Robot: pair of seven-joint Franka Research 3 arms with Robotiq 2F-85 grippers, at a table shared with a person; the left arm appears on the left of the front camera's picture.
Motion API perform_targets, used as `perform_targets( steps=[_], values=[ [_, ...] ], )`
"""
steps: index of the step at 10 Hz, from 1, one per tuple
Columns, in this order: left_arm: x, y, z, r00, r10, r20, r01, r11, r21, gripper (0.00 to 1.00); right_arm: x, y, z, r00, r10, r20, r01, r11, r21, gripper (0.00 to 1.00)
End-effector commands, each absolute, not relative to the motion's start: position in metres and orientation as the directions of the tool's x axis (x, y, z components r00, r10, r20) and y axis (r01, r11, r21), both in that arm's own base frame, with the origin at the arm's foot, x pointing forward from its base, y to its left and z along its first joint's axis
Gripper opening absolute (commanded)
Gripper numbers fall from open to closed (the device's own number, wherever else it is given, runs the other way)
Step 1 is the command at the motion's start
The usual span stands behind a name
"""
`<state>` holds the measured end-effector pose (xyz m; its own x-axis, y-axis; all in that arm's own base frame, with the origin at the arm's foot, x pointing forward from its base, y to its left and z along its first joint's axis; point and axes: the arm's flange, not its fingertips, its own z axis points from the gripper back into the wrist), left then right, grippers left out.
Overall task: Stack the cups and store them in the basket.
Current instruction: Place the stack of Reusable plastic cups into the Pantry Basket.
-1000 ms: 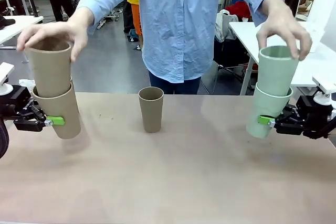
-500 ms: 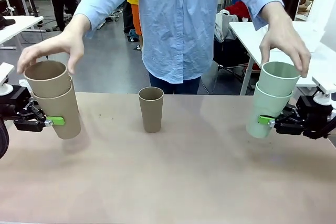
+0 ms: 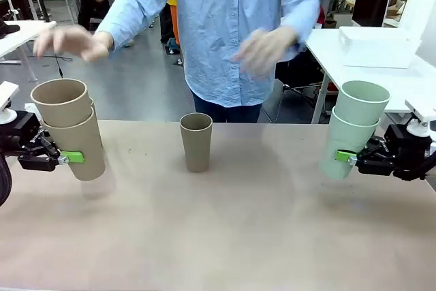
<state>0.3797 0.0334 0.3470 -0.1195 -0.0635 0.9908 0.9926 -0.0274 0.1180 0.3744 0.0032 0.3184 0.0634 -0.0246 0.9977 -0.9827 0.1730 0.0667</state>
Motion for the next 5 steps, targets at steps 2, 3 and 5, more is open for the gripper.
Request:
perform_targets(
  steps=[2,3,5],
  values=[
    [0.3766,0.0316,0.3517,-0.129,-0.063,0.990,0.992,-0.026,0.127,0.85,0.3747,0.0027,0.3222,0.053,-0.022,0.998,-0.983,0.175,0.056,0.85],
    [0.3766,0.0316,0.3517,-0.129,-0.063,0.990,0.992,-0.026,0.127,0.85,0.3747,0.0027,0.3222,0.053,-0.022,0.998,-0.983,0.175,0.056,0.85],
    [0.3766,0.0316,0.3517,-0.129,-0.063,0.990,0.992,-0.026,0.127,0.85,0.3747,0.0027,0.3222,0.053,-0.022,0.998,-0.983,0.175,0.056,0.85]
  ],
)
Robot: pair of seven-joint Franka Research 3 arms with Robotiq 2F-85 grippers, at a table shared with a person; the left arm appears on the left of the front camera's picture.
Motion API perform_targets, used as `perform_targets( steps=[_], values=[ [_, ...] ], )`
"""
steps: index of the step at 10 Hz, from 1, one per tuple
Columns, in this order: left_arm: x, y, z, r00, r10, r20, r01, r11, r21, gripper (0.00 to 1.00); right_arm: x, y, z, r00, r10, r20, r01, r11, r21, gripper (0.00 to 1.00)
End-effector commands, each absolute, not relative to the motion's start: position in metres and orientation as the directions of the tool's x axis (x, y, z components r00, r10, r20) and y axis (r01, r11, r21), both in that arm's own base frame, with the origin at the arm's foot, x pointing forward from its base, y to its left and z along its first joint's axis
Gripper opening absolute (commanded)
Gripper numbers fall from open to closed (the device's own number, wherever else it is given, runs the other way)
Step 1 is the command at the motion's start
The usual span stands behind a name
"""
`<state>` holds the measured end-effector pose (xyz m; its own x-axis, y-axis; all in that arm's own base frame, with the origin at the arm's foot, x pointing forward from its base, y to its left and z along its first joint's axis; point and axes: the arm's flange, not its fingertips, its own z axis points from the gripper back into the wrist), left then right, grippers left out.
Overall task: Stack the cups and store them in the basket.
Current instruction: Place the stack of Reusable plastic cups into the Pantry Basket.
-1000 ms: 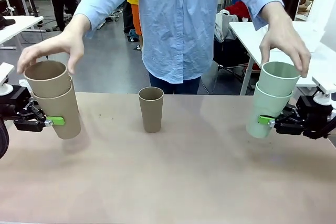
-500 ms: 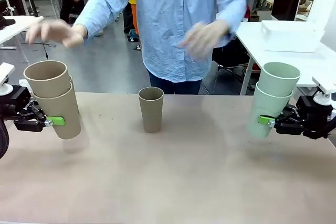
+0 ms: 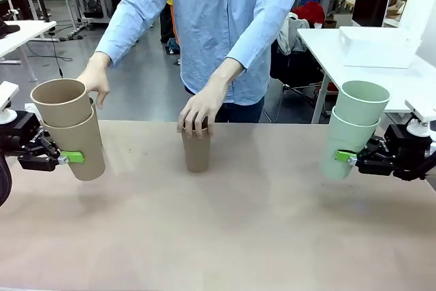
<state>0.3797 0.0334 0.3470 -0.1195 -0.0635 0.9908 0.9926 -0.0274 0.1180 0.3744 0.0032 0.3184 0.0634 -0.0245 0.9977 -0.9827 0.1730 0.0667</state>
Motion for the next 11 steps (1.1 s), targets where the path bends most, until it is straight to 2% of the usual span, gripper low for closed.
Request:
perform_targets(
  steps=[1,11],
  values=[
    [0.3766,0.0316,0.3517,-0.129,-0.063,0.990,0.992,-0.026,0.127,0.85,0.3747,0.0027,0.3222,0.053,-0.022,0.998,-0.983,0.175,0.056,0.85],
    [0.3766,0.0316,0.3517,-0.129,-0.063,0.990,0.992,-0.026,0.127,0.85,0.3747,0.0027,0.3222,0.053,-0.022,0.998,-0.983,0.175,0.056,0.85]
  ],
)
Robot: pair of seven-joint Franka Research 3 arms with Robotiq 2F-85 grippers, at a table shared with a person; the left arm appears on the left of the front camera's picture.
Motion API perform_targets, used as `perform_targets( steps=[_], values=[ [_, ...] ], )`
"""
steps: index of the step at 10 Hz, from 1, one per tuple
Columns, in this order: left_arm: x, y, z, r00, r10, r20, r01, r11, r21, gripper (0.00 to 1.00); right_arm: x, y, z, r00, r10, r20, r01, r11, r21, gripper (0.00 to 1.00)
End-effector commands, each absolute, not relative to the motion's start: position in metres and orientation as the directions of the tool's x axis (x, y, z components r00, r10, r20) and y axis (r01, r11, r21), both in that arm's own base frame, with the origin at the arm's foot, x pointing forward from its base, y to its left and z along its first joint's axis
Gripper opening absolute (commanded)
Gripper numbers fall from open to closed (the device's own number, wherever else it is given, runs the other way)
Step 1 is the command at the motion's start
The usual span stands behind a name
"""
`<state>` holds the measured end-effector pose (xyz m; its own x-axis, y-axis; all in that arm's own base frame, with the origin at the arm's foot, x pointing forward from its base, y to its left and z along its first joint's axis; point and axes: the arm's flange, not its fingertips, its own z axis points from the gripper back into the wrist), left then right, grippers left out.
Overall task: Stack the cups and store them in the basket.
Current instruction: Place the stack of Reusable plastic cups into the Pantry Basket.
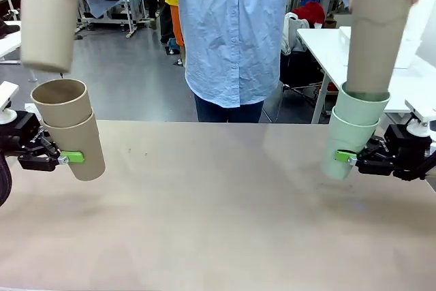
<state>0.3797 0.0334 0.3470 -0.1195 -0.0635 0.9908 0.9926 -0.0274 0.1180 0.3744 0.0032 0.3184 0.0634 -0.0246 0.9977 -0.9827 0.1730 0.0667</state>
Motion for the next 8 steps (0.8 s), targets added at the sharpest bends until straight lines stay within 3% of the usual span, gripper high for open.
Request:
perform_targets(
  steps=[1,8],
  values=[
    [0.3766,0.0316,0.3517,-0.129,-0.063,0.990,0.992,-0.026,0.127,0.85,0.3747,0.0027,0.3222,0.053,-0.022,0.998,-0.983,0.175,0.056,0.85],
    [0.3766,0.0316,0.3517,-0.129,-0.063,0.990,0.992,-0.026,0.127,0.85,0.3747,0.0027,0.3222,0.053,-0.022,0.998,-0.983,0.175,0.056,0.85]
  ],
)
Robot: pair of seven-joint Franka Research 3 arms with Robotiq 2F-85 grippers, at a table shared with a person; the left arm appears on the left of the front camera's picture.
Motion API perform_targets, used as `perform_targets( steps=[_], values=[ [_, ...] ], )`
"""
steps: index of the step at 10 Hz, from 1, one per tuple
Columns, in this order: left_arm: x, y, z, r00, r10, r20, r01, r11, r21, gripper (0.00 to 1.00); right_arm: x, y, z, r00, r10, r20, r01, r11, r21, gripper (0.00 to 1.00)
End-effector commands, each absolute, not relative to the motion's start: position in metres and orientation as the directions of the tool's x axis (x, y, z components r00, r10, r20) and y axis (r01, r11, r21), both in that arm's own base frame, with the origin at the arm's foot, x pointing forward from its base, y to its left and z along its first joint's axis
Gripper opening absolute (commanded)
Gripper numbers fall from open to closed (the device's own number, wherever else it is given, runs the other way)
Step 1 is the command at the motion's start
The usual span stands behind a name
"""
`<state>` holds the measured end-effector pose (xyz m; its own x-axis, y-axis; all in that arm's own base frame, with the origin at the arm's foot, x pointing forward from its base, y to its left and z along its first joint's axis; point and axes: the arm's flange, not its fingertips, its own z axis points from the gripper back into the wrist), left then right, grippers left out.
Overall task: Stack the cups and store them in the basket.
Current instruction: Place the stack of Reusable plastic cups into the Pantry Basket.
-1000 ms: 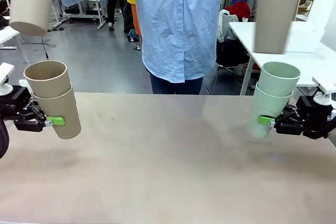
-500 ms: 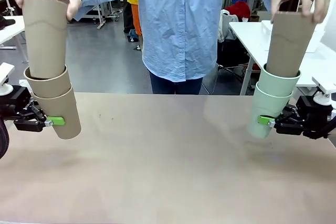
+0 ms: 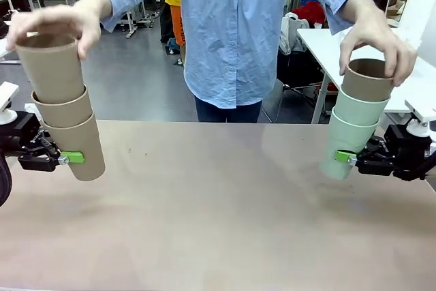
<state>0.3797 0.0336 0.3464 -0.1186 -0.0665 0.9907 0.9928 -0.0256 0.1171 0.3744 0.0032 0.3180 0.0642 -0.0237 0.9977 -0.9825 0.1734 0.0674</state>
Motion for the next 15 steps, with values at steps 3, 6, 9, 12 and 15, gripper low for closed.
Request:
perform_targets(
  steps=[3,6,9,12,15],
  values=[
    [0.3766,0.0316,0.3517,-0.129,-0.063,0.990,0.992,-0.026,0.127,0.85,0.3747,0.0027,0.3222,0.053,-0.022,0.998,-0.983,0.175,0.056,0.85],
    [0.3766,0.0316,0.3517,-0.129,-0.063,0.990,0.992,-0.026,0.127,0.85,0.3747,0.0027,0.3222,0.053,-0.022,0.998,-0.983,0.175,0.056,0.85],
    [0.3766,0.0316,0.3517,-0.129,-0.063,0.990,0.992,-0.026,0.127,0.85,0.3747,0.0027,0.3222,0.053,-0.022,0.998,-0.983,0.175,0.056,0.85],
    [0.3766,0.0316,0.3517,-0.129,-0.063,0.990,0.992,-0.026,0.127,0.85,0.3747,0.0027,0.3222,0.053,-0.022,0.998,-0.983,0.175,0.056,0.85],
    [0.3766,0.0316,0.3517,-0.129,-0.063,0.990,0.992,-0.026,0.127,0.85,0.3747,0.0027,0.3222,0.053,-0.022,0.998,-0.983,0.175,0.056,0.85]
  ],
)
